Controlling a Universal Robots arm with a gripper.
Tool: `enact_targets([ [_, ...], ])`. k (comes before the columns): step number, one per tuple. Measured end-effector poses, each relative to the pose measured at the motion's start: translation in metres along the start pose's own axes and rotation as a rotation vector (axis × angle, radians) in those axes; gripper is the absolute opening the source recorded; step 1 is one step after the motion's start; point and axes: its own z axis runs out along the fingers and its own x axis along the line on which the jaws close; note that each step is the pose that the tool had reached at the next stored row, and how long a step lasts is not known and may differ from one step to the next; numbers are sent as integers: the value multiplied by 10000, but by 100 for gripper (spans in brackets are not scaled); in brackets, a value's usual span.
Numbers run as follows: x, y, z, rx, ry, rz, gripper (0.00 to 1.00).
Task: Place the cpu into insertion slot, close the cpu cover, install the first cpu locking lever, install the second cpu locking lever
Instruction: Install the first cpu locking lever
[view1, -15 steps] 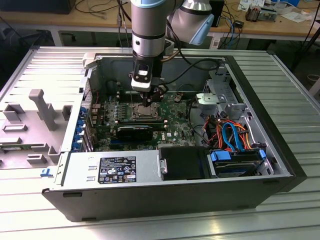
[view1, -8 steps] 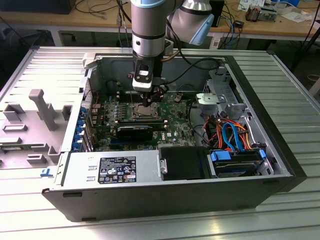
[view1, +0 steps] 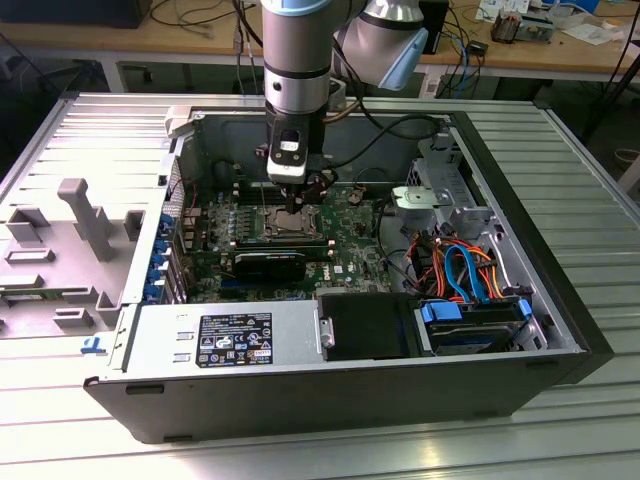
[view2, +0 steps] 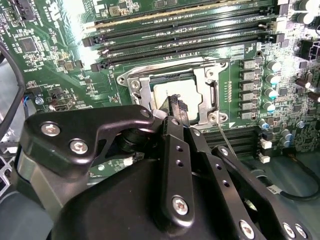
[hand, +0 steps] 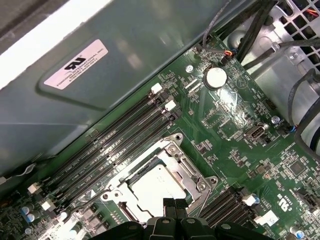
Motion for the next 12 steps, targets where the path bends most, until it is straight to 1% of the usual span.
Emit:
enact_targets([
  [12,0,0,0,-12,-4,-399,11],
])
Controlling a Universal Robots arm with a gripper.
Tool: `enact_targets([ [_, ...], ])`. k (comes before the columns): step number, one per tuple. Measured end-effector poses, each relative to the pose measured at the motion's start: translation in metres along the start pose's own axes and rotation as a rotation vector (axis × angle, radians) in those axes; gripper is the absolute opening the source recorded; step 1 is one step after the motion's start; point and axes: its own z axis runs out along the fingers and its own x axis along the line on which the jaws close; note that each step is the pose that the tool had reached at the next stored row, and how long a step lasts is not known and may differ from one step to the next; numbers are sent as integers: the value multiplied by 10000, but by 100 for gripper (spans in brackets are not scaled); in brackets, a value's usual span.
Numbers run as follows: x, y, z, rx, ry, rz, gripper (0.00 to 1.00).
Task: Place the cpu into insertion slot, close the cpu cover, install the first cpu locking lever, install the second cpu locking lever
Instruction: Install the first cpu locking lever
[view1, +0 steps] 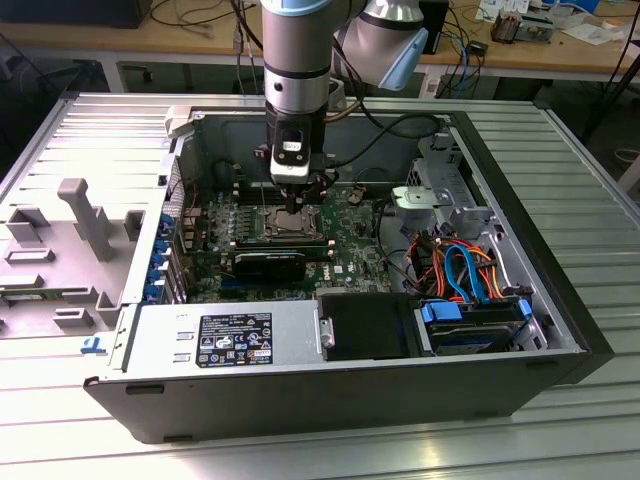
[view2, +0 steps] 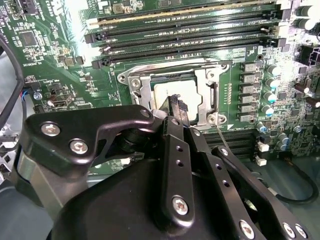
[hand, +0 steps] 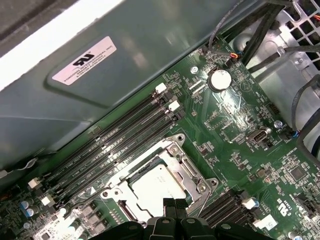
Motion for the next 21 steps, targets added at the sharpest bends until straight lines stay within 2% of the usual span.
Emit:
enact_targets([
  [11,0,0,0,-12,-4,-384,11],
  [21,0,0,0,-24,-13,-918,11],
])
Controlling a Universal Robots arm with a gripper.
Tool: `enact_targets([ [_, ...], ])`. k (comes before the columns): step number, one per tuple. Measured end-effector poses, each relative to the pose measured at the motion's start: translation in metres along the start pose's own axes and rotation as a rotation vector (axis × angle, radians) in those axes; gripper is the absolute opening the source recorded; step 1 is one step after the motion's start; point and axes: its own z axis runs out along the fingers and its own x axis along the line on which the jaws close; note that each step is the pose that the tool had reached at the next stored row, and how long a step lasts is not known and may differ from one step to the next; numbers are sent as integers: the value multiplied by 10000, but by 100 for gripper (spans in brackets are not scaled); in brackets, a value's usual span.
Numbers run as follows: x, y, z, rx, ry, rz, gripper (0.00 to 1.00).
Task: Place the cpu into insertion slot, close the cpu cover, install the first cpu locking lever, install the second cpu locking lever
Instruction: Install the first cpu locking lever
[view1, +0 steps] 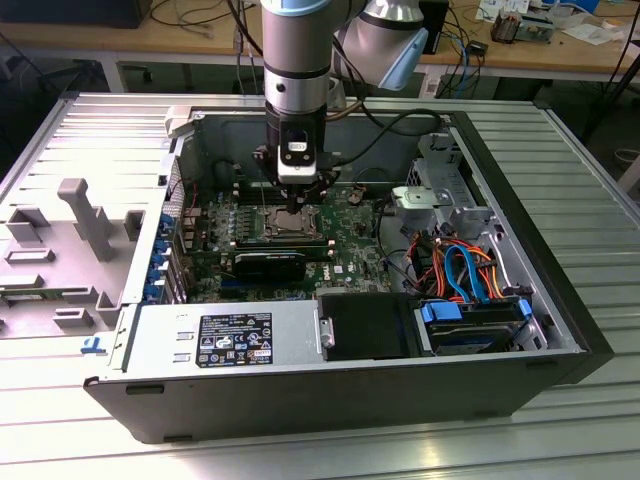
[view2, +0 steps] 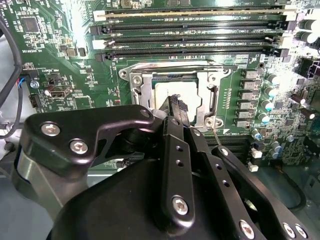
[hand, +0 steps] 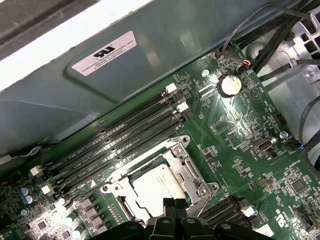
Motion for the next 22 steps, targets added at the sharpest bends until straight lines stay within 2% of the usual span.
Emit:
enact_targets([
  [22,0,0,0,-14,-14,-758,11],
])
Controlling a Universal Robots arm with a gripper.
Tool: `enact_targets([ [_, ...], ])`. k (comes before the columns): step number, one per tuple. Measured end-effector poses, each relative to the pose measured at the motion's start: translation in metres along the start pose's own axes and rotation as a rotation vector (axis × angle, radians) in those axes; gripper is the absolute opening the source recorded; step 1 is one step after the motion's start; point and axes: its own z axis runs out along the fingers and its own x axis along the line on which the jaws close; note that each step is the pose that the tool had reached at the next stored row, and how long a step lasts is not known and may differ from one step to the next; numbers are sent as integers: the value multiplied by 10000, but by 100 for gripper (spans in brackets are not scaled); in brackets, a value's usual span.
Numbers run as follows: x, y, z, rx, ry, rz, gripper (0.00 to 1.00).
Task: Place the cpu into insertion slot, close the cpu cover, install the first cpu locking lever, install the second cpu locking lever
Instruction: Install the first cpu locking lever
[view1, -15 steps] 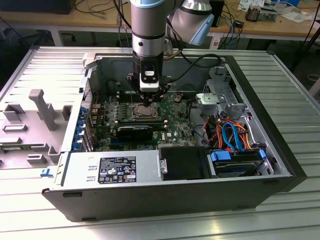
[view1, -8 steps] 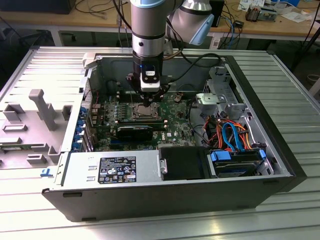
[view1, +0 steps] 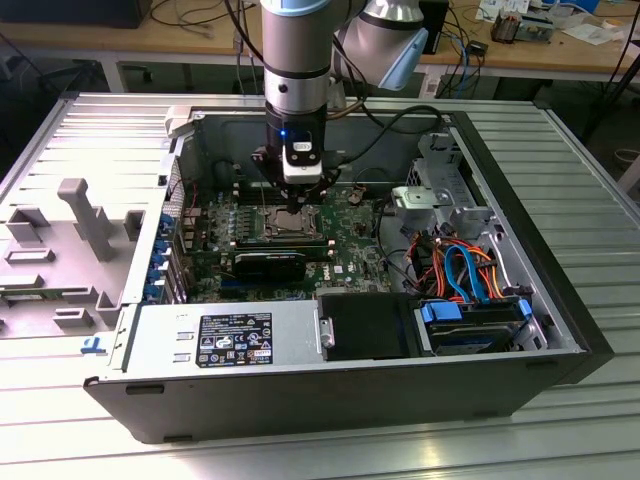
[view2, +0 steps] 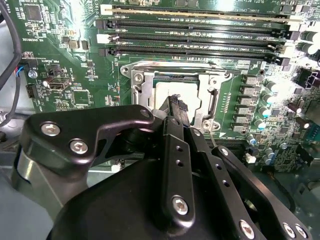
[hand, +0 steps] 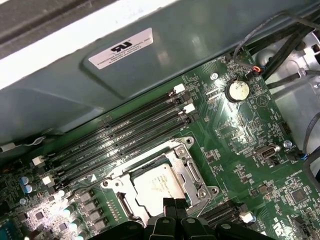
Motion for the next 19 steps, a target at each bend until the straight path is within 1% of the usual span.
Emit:
enact_targets([
  [15,0,0,0,-8,-7,-394,11],
  [19,0,0,0,-15,-12,-692,11],
])
